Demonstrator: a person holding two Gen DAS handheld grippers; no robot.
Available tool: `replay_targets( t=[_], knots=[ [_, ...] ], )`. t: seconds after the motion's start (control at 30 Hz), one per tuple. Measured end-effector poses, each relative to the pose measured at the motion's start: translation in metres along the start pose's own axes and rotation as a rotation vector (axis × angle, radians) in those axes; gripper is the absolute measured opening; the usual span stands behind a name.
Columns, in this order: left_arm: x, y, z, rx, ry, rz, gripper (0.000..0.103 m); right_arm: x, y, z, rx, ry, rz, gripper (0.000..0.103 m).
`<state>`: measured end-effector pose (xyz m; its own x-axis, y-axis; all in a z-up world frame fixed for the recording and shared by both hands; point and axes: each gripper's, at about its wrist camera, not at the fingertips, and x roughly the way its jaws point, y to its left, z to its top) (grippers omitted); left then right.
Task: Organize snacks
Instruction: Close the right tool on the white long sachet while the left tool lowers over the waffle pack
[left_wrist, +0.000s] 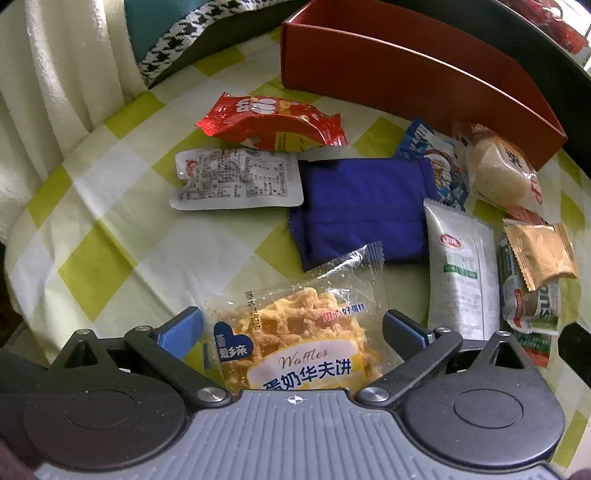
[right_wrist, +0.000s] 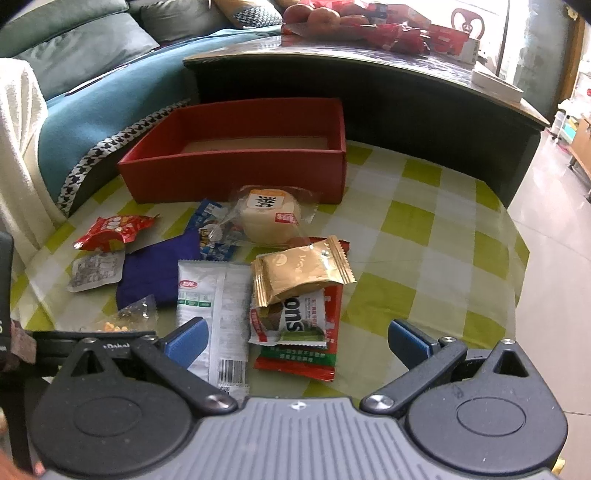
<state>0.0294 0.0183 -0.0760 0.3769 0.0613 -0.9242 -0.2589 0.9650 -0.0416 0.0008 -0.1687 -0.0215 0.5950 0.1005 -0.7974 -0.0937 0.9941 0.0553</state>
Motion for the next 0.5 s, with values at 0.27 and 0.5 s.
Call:
replay_targets(
  t=[0.27,0.5],
  knots=[
    [-0.002,0.002,-0.017,0.059,-0.034,-0.035,0.103,0.002,0.004,0.0,-0.005,0.011,0.015,0.103],
    [-0.006,0.002,-0.021,0.1,-0.046,-0.043,0.103,0.002,0.005,0.0,0.006,0.02,0.03,0.103]
  ],
)
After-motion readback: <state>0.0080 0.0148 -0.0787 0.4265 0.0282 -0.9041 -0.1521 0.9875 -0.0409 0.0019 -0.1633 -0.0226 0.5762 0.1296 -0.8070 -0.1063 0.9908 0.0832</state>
